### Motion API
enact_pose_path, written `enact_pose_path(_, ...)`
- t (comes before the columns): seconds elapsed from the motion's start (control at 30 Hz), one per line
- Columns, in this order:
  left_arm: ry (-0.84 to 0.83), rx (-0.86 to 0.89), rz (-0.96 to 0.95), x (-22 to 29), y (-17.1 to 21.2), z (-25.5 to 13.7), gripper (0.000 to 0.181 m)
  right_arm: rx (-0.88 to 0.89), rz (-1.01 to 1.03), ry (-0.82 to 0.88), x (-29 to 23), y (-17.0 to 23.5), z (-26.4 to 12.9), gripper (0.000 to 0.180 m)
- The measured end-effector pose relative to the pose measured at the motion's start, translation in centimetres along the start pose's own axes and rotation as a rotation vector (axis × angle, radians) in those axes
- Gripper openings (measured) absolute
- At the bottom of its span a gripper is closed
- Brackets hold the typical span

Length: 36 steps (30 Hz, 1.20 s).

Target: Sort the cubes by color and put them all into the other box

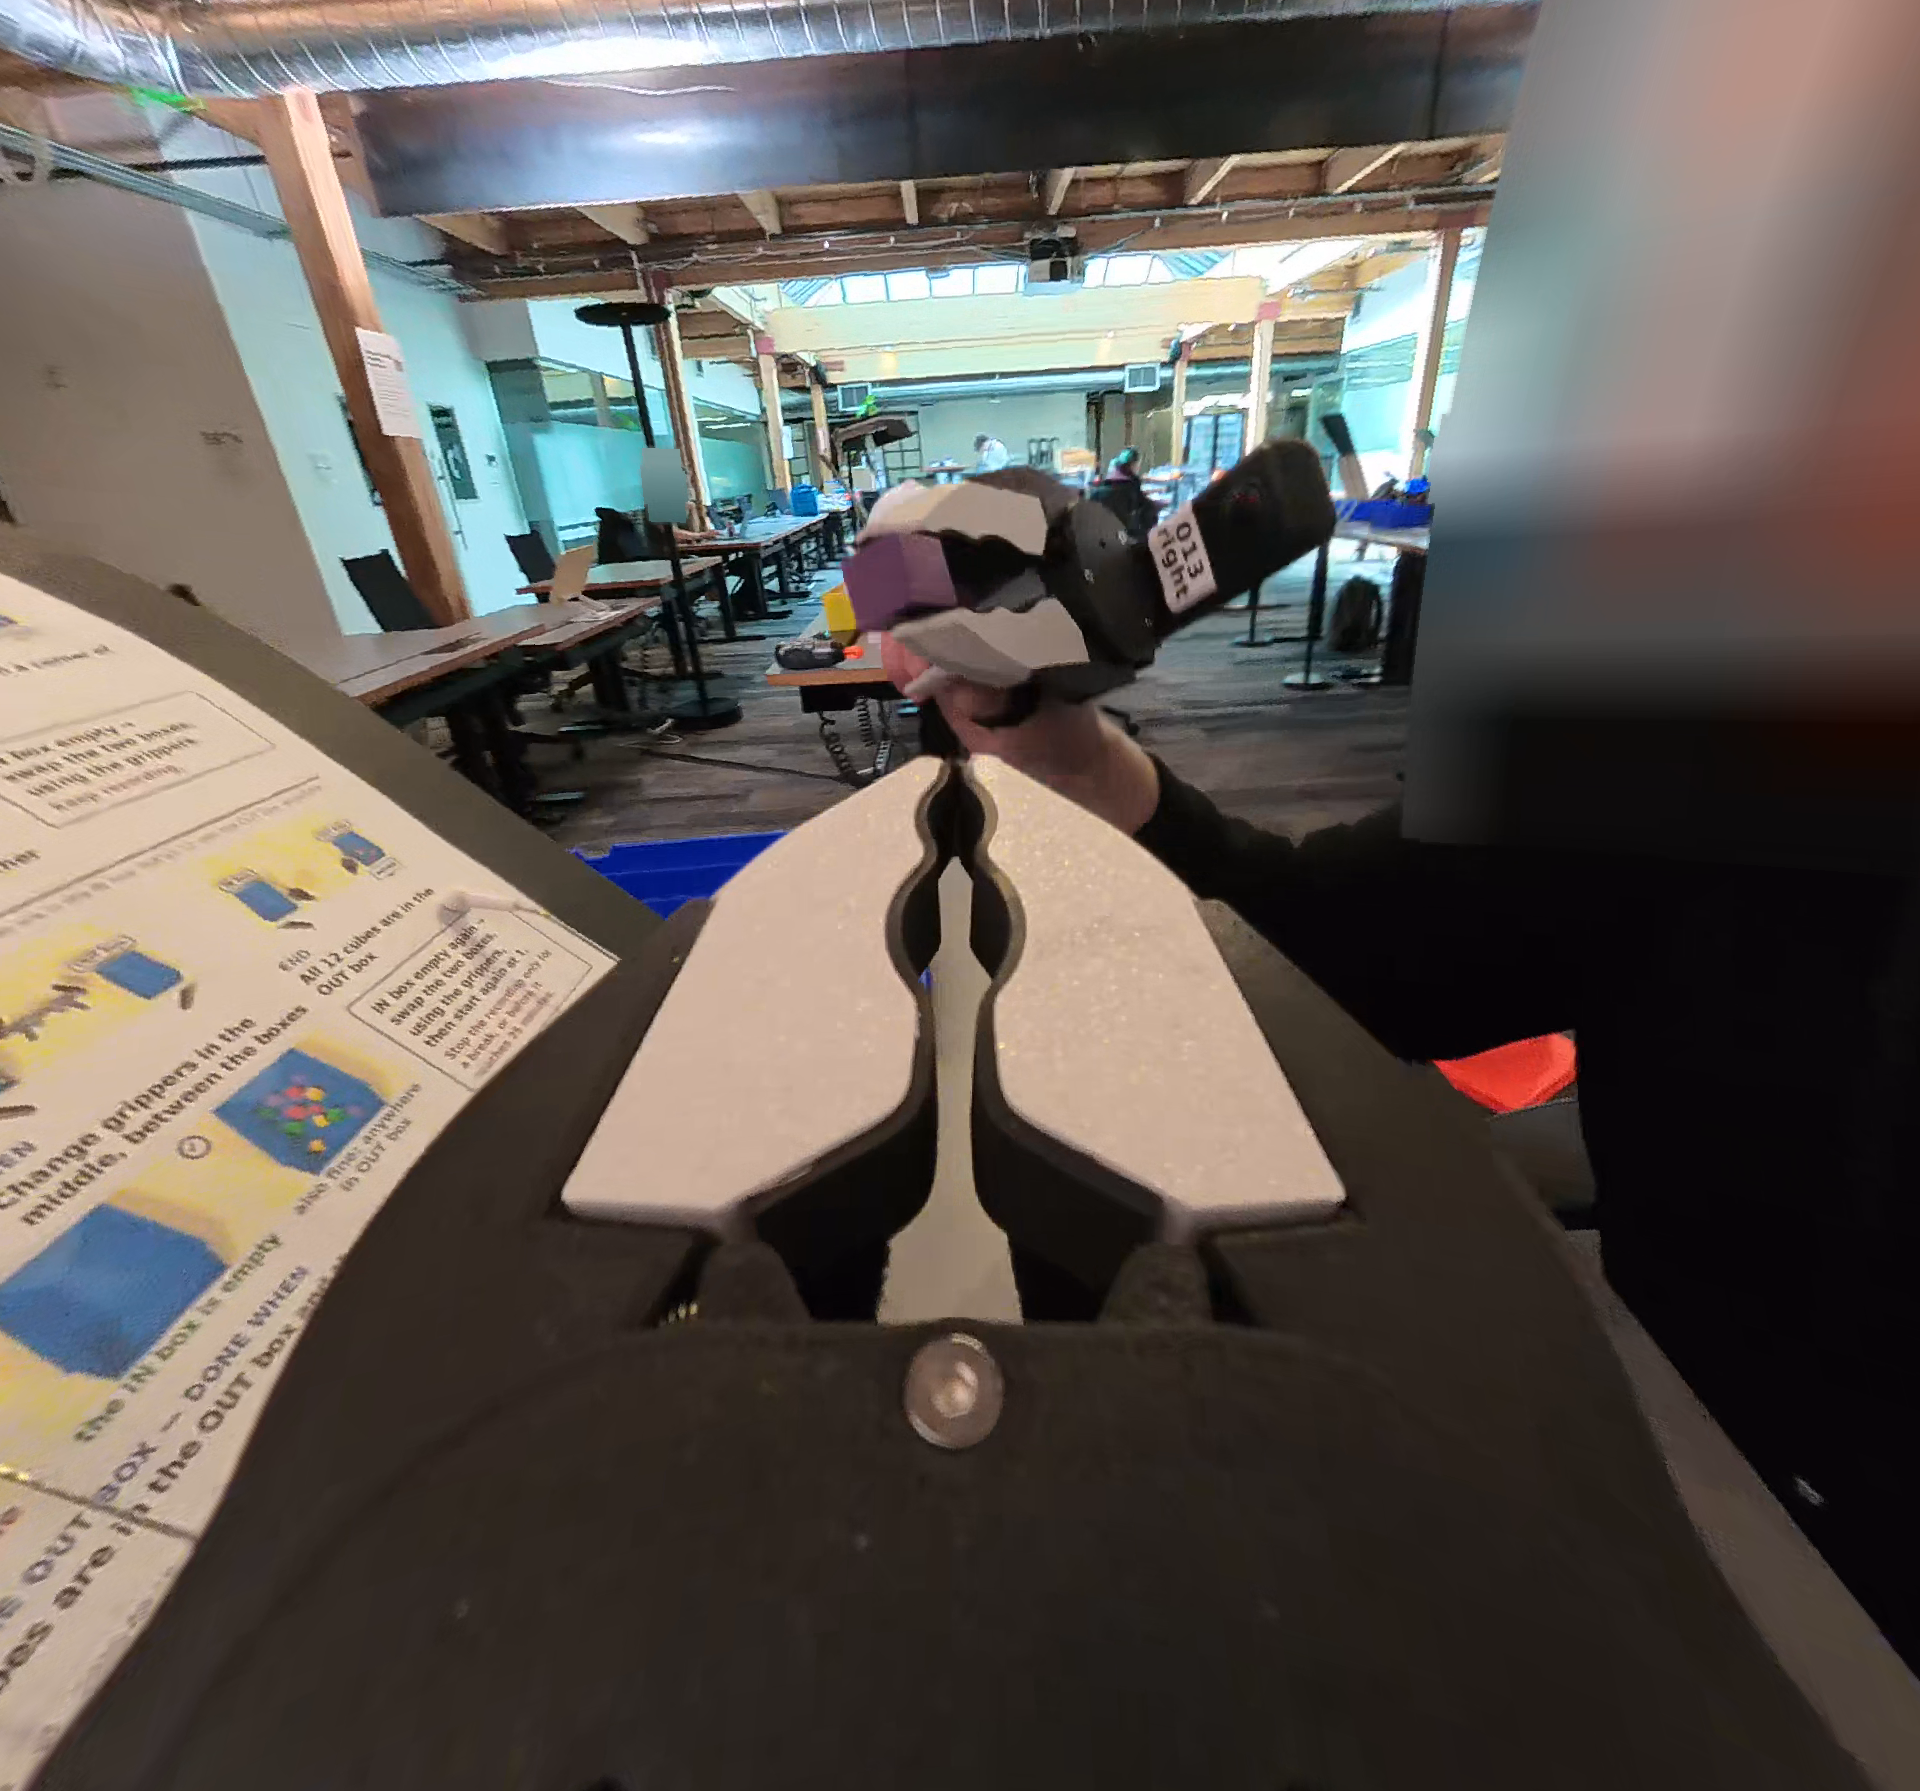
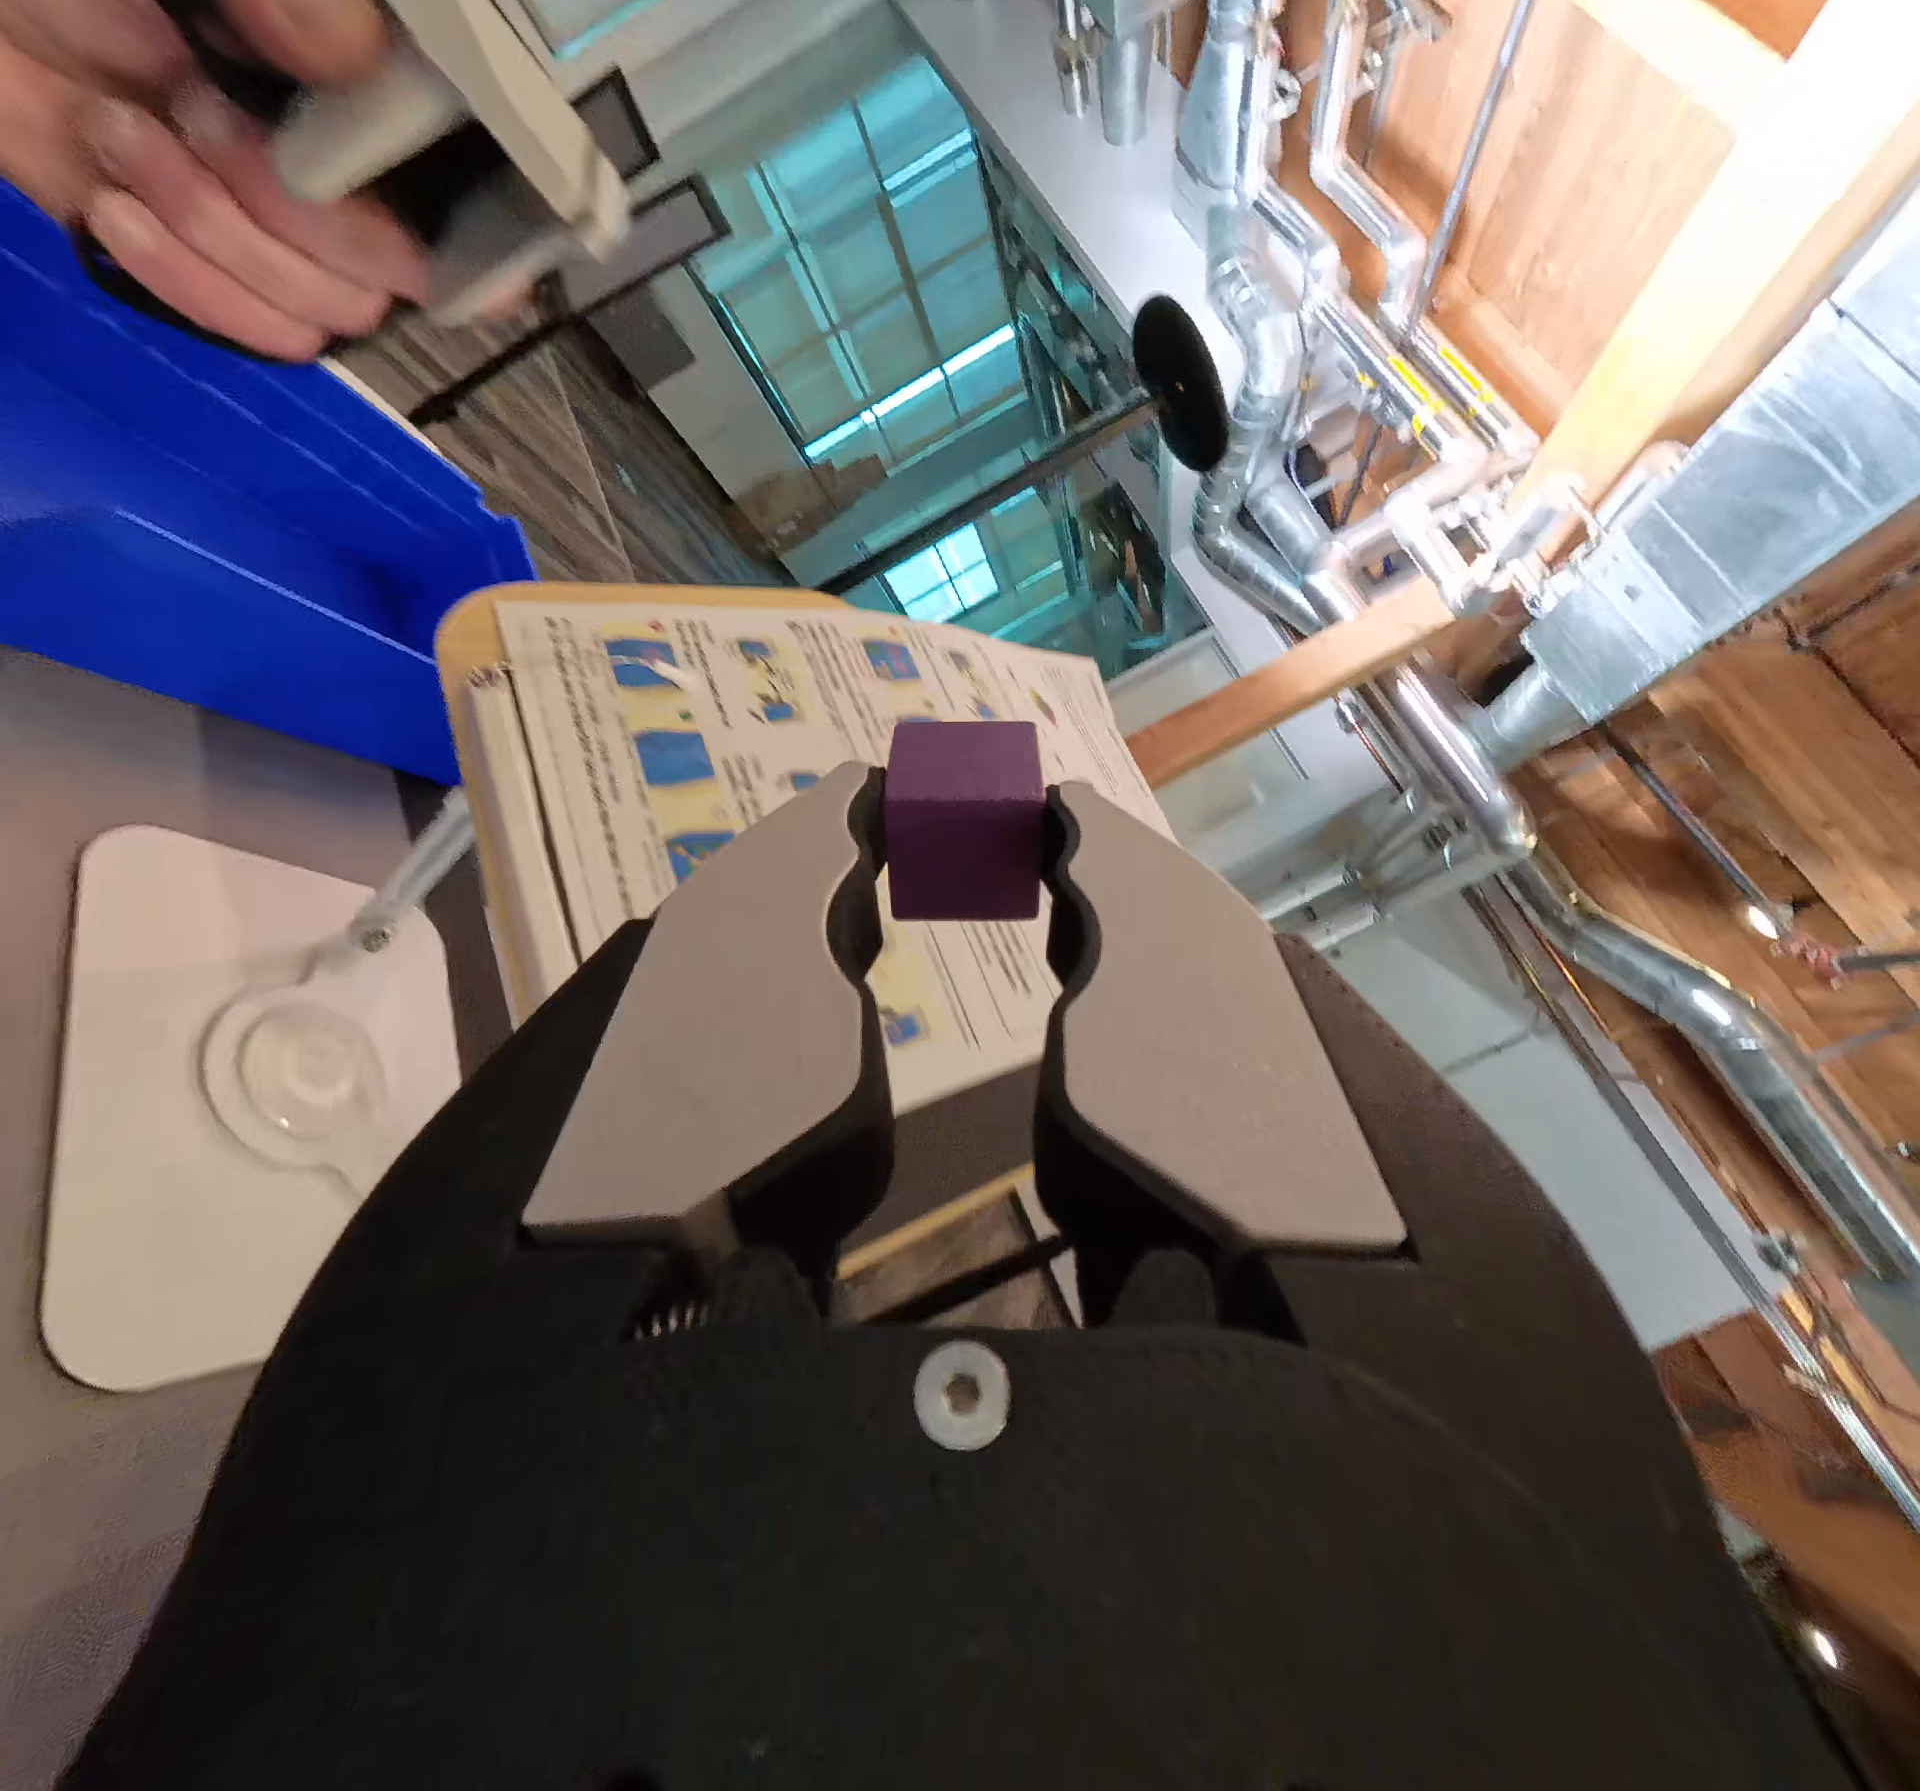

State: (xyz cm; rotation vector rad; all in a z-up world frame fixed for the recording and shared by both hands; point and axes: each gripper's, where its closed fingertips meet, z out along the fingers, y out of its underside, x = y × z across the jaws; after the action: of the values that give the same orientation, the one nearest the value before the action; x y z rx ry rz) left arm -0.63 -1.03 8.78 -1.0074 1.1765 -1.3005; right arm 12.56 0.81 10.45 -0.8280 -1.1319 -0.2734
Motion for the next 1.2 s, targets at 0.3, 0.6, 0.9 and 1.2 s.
enact_pose_path(0.3, -0.046, -0.115, 0.116, 0.8, 0.6, 4.4, 0.000, -0.135, 0.052, 0.035, 5.7, 6.4, -4.6, 0.028)
enact_pose_path(0.6, -0.006, -0.199, 0.198, 1.9, 2.1, 10.5, 0.000, -0.181, 0.066, 0.030, 7.9, 9.0, -7.1, 0.028)
enact_pose_path(0.9, 0.031, -0.219, 0.234, 2.8, 2.5, 14.0, 0.000, -0.206, 0.096, -0.026, 8.0, 10.1, -7.9, 0.028)
enact_pose_path(1.2, 0.026, -0.260, 0.238, 2.5, 3.5, 14.4, 0.000, -0.316, 0.137, -0.211, 5.4, 12.7, -7.8, 0.029)
